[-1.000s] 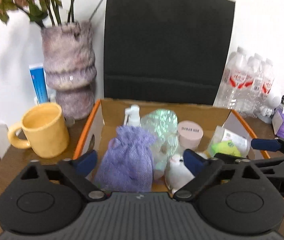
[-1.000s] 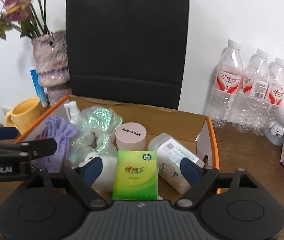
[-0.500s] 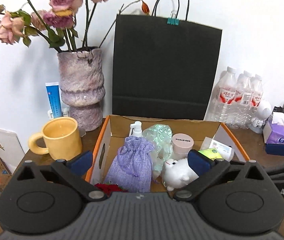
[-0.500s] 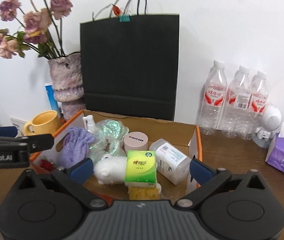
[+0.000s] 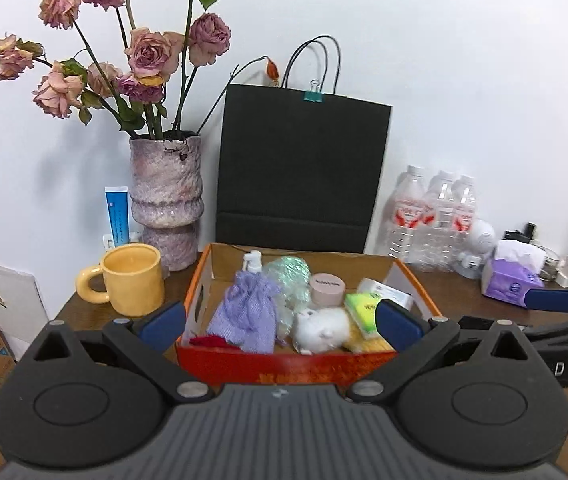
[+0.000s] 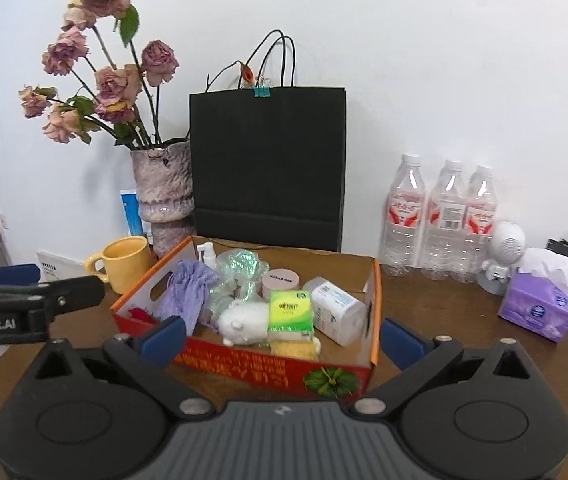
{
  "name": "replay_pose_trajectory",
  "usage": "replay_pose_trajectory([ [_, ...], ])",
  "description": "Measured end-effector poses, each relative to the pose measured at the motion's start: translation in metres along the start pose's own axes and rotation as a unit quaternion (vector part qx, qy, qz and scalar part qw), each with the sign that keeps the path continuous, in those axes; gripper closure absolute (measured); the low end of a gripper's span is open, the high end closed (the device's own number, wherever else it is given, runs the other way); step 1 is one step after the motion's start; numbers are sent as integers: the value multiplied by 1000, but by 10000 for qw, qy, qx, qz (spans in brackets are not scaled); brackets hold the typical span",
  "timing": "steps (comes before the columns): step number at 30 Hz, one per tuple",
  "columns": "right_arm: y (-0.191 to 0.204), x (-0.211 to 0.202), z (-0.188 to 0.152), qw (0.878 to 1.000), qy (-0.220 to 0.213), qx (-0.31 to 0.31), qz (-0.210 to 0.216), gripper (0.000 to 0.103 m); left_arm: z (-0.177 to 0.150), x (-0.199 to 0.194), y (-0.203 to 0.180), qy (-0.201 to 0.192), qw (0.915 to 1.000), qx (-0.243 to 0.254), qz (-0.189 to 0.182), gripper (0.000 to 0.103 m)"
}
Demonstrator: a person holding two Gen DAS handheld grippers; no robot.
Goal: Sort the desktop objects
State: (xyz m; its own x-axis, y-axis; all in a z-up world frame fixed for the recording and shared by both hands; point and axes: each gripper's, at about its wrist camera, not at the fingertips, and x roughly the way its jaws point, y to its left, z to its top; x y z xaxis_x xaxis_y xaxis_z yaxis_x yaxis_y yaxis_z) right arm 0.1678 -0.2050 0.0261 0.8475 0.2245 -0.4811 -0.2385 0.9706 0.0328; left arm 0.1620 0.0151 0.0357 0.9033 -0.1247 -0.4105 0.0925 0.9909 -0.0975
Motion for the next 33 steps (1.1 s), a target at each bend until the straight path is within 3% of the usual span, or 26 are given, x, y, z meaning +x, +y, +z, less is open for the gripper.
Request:
replay_pose_trajectory([
  [11, 8, -62, -40, 9987, -263, -218, 389, 0, -47, -57, -3, -102, 9995, -290, -25, 0],
  [19, 9, -63, -70, 9986, -130, -320, 399, 0, -68, -86, -18, -375, 9985, -382, 110, 0],
  [33, 4, -72, -81, 9983, -295, -260, 419, 0, -84, -96, -32, -464, 9975, -347, 410, 0],
])
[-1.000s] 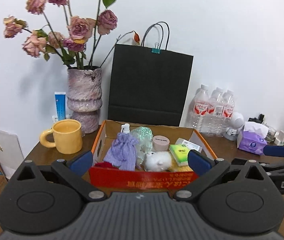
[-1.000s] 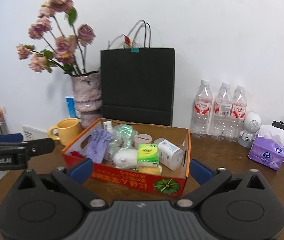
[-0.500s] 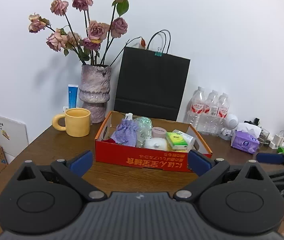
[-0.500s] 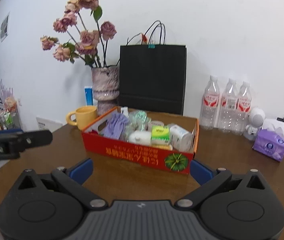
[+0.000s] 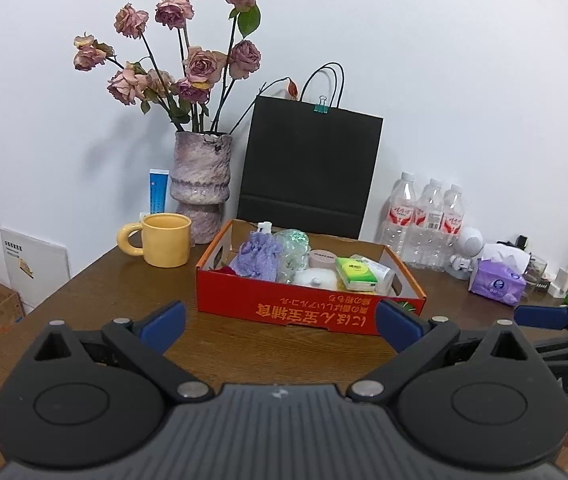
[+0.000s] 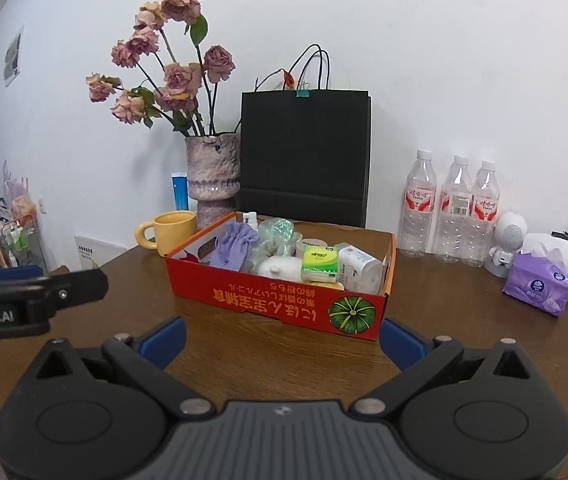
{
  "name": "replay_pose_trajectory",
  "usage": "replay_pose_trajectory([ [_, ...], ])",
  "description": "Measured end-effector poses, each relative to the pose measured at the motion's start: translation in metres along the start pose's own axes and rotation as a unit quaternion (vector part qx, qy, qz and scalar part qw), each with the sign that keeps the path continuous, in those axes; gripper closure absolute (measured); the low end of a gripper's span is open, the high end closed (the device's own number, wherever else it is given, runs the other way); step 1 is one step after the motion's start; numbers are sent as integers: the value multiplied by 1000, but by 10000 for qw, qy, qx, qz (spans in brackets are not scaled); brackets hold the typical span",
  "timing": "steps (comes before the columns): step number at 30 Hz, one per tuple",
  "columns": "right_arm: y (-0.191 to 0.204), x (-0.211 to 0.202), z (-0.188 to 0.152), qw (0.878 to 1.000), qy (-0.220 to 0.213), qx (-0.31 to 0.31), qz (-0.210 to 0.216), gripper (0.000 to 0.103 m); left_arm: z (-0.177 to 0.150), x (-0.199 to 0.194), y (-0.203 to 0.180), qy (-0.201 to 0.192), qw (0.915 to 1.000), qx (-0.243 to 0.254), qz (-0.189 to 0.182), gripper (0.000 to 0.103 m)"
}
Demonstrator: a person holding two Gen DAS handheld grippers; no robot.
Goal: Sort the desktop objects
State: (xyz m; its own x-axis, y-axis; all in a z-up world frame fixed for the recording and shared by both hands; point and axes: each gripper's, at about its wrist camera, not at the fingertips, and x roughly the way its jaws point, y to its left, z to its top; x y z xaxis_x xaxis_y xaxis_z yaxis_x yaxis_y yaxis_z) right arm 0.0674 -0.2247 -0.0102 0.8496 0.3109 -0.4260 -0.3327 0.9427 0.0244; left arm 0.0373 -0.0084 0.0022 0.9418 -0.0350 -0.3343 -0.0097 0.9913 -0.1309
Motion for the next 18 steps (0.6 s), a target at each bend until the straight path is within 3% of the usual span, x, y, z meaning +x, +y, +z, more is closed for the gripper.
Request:
replay_pose_trajectory([
  [18, 2, 7, -5, 9999, 78, 59, 71, 0, -6, 0, 4, 18, 10000, -1, 5, 0],
])
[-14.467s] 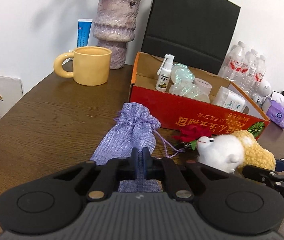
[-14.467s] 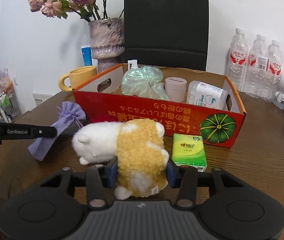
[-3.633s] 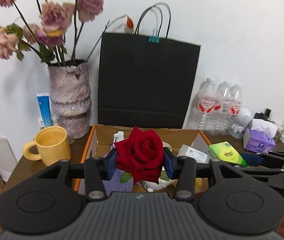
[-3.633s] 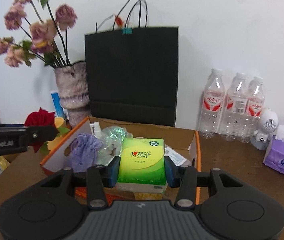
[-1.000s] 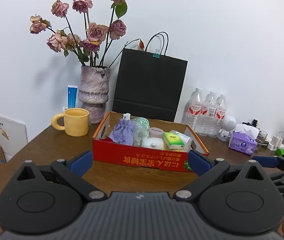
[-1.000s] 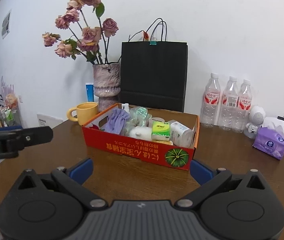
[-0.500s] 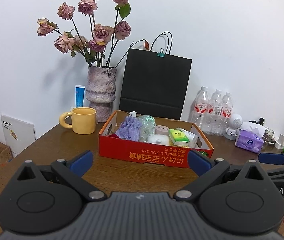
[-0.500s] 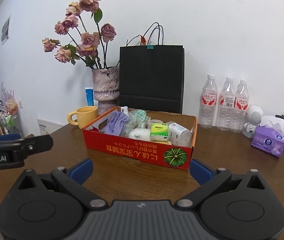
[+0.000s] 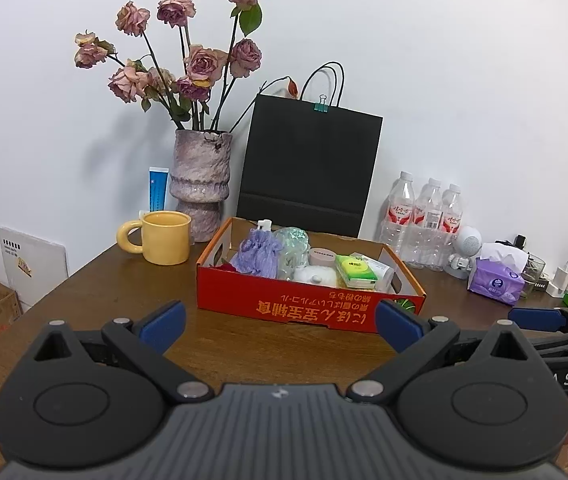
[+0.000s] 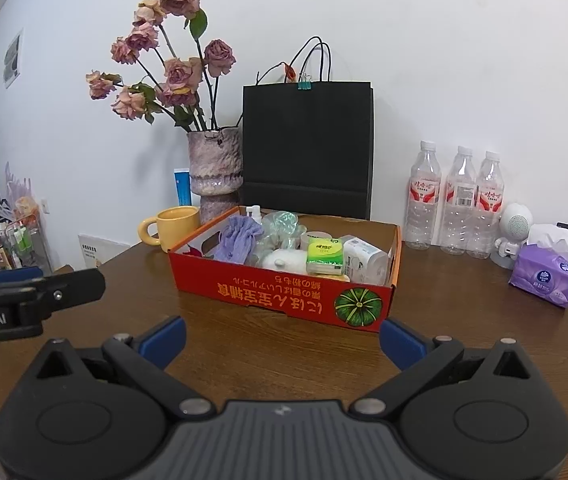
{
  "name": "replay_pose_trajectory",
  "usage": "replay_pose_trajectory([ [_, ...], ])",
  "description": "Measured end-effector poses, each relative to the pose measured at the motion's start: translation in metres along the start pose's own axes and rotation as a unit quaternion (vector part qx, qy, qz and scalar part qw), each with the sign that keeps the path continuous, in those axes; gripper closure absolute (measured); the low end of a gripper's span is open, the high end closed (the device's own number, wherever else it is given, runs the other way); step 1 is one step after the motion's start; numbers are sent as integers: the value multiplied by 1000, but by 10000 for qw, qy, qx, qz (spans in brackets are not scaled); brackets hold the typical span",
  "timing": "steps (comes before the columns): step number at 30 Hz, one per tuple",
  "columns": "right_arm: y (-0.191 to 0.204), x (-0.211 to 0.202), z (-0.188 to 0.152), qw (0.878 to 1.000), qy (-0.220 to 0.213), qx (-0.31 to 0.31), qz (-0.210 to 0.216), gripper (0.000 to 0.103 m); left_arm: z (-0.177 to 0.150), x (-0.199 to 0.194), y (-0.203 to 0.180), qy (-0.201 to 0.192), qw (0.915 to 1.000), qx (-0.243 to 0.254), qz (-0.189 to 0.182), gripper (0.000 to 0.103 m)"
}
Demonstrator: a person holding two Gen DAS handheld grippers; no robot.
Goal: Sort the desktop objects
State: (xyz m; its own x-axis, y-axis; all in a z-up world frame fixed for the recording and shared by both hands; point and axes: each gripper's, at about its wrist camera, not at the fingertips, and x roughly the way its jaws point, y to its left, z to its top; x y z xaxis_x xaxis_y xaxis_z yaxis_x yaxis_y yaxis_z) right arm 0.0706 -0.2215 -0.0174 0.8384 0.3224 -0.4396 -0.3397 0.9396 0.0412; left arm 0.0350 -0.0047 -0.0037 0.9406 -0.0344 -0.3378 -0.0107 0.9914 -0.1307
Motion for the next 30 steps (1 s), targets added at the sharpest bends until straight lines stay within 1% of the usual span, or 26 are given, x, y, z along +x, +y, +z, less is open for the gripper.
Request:
replay_pose_trajectory([
  [4, 0, 1, 0, 10000, 8, 14, 13, 0, -2, 2, -1, 28, 9998, 78, 162, 0],
  [18, 0, 5, -1, 10000, 62, 12, -10, 0, -3, 3, -4, 90, 9999, 44, -40, 0],
  [30, 0, 6, -2, 10000, 68, 20, -28, 0, -5, 3, -6, 117, 9999, 42, -77, 0],
])
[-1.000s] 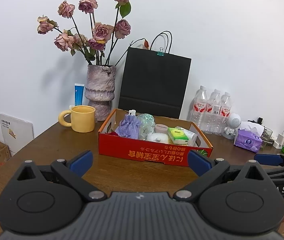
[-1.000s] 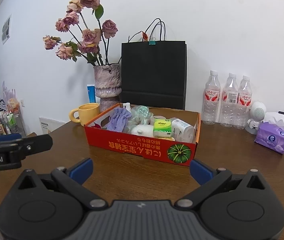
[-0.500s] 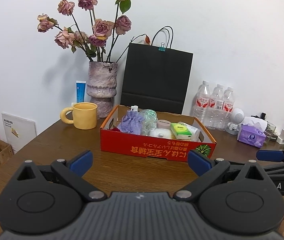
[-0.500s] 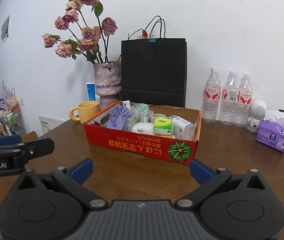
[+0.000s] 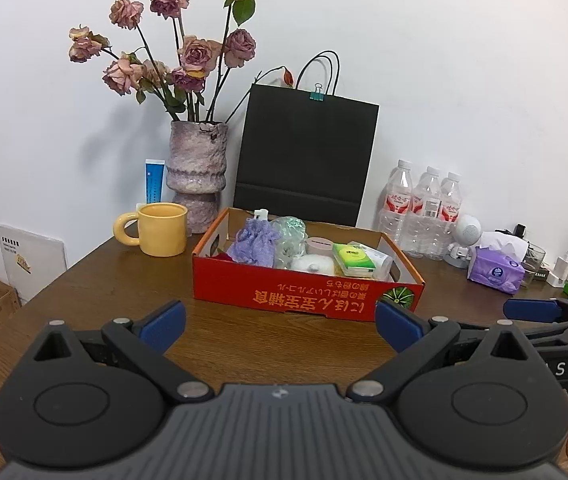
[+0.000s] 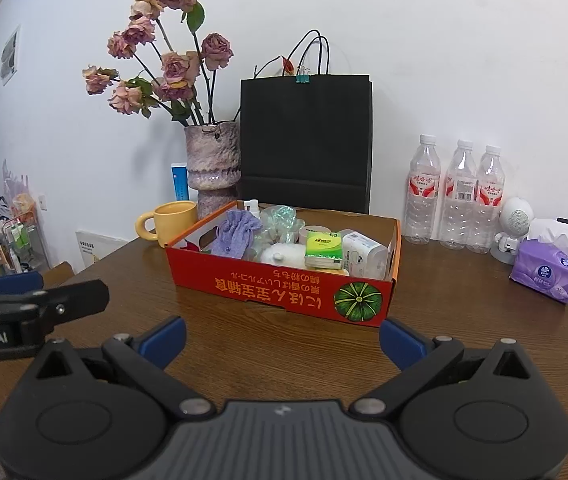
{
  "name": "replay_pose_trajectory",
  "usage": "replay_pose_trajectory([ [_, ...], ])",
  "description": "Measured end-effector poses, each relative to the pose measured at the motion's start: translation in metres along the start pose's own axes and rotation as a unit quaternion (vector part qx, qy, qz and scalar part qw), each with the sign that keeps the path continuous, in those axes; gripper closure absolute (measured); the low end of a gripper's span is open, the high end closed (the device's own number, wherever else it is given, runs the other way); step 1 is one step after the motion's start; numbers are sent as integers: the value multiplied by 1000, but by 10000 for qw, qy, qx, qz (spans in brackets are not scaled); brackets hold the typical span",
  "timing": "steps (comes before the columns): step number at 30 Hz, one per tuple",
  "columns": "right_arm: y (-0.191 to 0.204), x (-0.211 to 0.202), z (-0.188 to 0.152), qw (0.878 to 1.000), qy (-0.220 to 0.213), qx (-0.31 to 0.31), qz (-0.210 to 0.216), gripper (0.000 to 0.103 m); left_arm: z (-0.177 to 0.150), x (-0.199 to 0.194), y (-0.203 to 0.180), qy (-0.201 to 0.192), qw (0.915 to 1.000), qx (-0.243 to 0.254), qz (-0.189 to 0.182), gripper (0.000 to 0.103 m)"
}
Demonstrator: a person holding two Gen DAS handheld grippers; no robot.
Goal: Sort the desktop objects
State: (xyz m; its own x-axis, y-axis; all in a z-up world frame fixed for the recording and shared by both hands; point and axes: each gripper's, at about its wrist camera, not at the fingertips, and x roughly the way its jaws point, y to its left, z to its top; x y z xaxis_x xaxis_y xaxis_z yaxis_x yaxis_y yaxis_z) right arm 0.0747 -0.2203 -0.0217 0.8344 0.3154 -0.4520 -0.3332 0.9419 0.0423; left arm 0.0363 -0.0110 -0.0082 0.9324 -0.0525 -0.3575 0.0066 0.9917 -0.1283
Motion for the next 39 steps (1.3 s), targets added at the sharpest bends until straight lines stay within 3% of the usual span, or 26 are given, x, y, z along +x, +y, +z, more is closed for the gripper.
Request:
replay_pose_trajectory([
  [39, -2, 0, 0, 10000, -3, 52, -54, 0, 3, 1, -6, 26, 10000, 69, -36, 0],
])
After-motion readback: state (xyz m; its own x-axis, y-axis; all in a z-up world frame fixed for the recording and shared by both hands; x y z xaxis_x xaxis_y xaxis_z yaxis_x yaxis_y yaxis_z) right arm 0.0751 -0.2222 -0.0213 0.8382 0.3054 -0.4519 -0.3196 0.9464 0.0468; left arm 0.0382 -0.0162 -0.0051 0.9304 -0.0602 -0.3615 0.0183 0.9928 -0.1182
